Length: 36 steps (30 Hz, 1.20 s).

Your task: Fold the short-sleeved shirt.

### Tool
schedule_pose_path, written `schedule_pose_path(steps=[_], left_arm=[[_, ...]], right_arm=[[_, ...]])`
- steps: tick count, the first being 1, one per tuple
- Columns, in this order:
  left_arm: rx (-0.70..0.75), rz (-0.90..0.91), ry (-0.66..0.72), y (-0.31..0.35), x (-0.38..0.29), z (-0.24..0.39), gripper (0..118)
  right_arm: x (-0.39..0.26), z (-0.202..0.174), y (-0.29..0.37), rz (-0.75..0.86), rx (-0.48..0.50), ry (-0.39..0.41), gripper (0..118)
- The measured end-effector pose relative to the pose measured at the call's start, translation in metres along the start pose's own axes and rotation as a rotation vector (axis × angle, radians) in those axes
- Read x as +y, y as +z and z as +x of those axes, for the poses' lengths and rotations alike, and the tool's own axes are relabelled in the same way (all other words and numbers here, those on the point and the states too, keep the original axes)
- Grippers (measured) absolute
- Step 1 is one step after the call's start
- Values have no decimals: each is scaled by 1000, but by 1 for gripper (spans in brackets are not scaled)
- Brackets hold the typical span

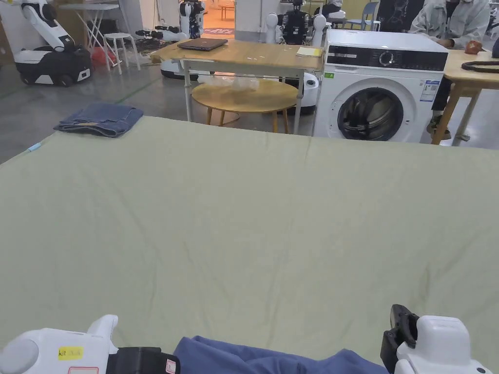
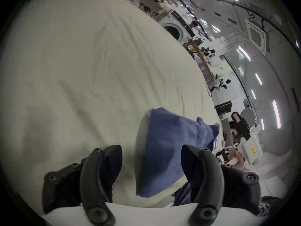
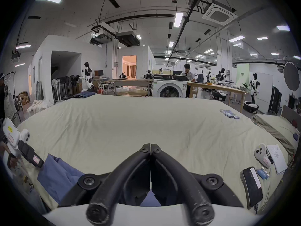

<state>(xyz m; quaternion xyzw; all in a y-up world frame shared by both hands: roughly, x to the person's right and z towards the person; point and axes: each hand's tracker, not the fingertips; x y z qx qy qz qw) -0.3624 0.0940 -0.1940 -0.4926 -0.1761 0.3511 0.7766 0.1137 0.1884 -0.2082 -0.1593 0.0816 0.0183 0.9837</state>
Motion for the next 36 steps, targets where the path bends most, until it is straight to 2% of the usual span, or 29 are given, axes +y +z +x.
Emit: schedule_pose_path(steps=[4,6,7,8,9,10,13,19,22,27,30,34,36], left_arm=[[-223,38,22,-18,-2,-5,75],[-259,-1,58,-32,-1,-11,54],[-271,-25,31,-40,-1,-8,39],[-193,-19,-15,-46,-3,-4,20],[-153,-16,-47,-50,-10,11,17],[-122,-5,-54,-52,-11,14,16],[-159,35,9,-43,-11,10,14],[-190,101,-1,-10,-13,28,10],[-157,146,-25,19,-6,45,10],[16,208,-71,84,12,47,10],[138,227,-90,112,13,69,10],[264,211,-137,115,17,95,10],[263,194,-171,105,17,114,10]], right_arm=[[-1,1,2,8,-3,0,0],[-1,2,4,10,-4,-4,0],[-2,2,5,10,-11,-3,0],[-1,3,7,9,-10,-5,0],[0,4,9,9,-10,-8,0],[0,4,10,10,-16,-9,0],[-1,8,12,12,-25,-12,0],[-3,14,9,17,-37,-4,0],[0,15,9,18,-36,-6,0],[3,12,4,32,-24,2,0],[6,9,4,45,-16,4,0],[7,7,2,47,-4,8,0],[6,6,1,47,-2,8,0]])
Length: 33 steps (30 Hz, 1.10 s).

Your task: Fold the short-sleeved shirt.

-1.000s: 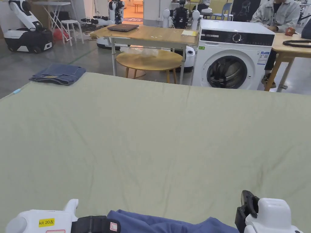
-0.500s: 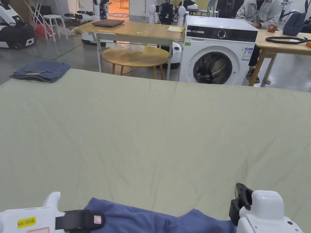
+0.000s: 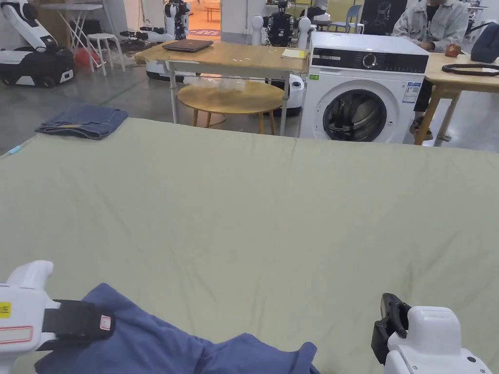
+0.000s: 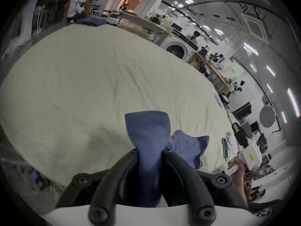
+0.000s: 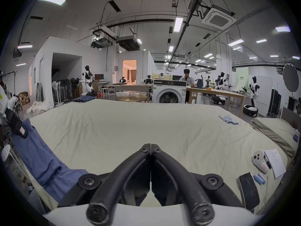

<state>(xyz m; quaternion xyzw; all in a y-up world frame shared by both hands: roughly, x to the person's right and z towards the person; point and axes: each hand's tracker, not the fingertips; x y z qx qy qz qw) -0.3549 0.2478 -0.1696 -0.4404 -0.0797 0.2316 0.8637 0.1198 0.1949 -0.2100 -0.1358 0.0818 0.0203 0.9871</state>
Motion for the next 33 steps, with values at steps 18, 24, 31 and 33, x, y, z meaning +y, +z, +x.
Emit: schedule_pose_path(steps=[18,24,31,33], left_arm=[[-24,-276,-230,-140,-26,182,10],[46,-358,-218,-220,-60,199,10],[-135,-320,-67,-193,-53,181,57],[-162,-294,-58,-173,-46,173,57]], right_arm=[[-12,13,11,-32,-32,18,0],[-17,20,12,-40,-50,9,0],[-17,24,14,-44,-56,8,0],[-18,25,12,-46,-55,7,0]])
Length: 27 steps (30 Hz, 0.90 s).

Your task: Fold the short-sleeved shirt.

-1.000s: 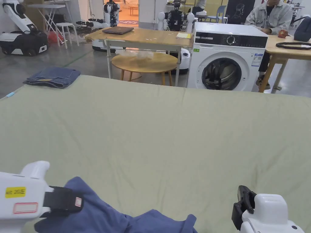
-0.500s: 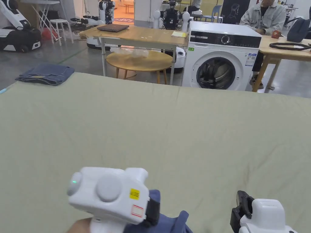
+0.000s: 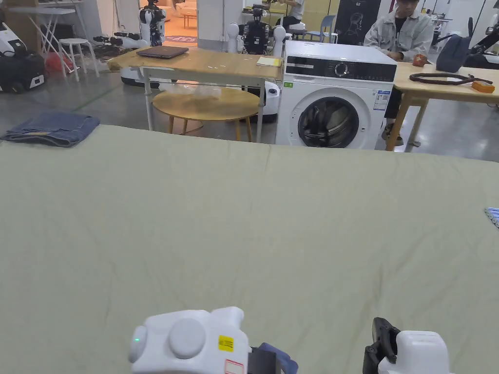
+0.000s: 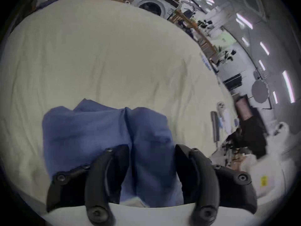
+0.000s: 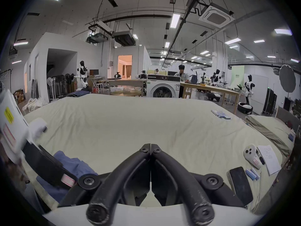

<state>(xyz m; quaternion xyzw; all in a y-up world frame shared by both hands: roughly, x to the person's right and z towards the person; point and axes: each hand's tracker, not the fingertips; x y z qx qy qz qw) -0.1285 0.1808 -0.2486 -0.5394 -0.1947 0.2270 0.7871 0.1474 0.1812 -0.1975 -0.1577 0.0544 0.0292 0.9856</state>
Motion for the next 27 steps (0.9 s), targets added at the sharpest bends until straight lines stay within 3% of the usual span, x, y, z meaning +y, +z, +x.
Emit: schedule_pose_path(steps=[6,7,9,10,14,18,27], left_arm=[[-97,91,15,40,0,-17,56],[-89,86,20,32,1,-20,49],[-104,34,69,9,-4,-19,19],[-140,-6,85,-6,-5,-22,11],[-268,-96,135,-72,-10,-39,8],[-273,-90,143,-101,-18,-39,0],[-154,-8,-10,-58,-21,-15,0]], right_arm=[[-2,0,0,-2,7,-17,0],[-3,0,-1,-3,9,-22,0],[-3,-1,-1,-5,10,-26,0],[-4,-1,0,-5,10,-27,0],[-2,-1,3,-6,8,-30,0],[-2,2,4,-7,2,-27,0],[1,-1,5,-1,1,-21,0]])
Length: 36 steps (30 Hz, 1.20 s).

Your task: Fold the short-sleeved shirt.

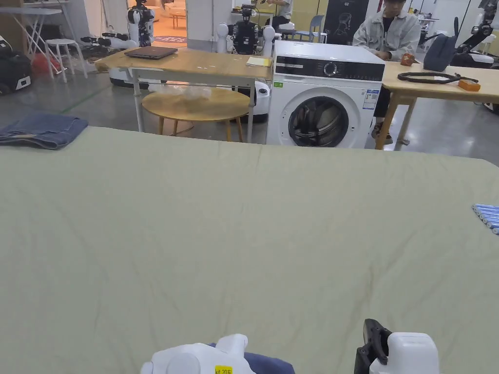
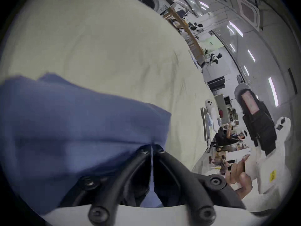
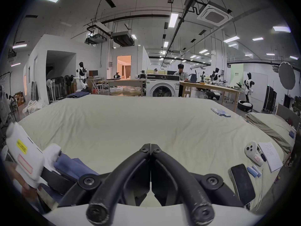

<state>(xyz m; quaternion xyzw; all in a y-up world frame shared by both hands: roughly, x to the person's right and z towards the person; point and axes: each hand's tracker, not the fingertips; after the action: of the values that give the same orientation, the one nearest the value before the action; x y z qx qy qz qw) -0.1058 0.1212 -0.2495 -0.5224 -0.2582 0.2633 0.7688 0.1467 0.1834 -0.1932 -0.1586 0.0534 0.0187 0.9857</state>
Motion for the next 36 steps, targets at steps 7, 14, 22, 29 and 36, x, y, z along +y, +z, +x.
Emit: schedule_pose_path(steps=[7,14,22,29,36], left_arm=[[316,380,-230,98,-11,8,0],[574,894,-307,164,-25,-29,0],[700,1167,-390,187,-29,-29,0],[723,1131,-424,190,-39,-29,0],[729,1060,-387,189,-57,-42,0]], right_arm=[[6,-12,-10,18,2,-16,0],[24,-31,-9,95,26,-20,0],[38,-47,-10,184,29,-8,0],[31,-60,9,45,98,24,0],[-44,-96,-15,-305,252,109,0]])
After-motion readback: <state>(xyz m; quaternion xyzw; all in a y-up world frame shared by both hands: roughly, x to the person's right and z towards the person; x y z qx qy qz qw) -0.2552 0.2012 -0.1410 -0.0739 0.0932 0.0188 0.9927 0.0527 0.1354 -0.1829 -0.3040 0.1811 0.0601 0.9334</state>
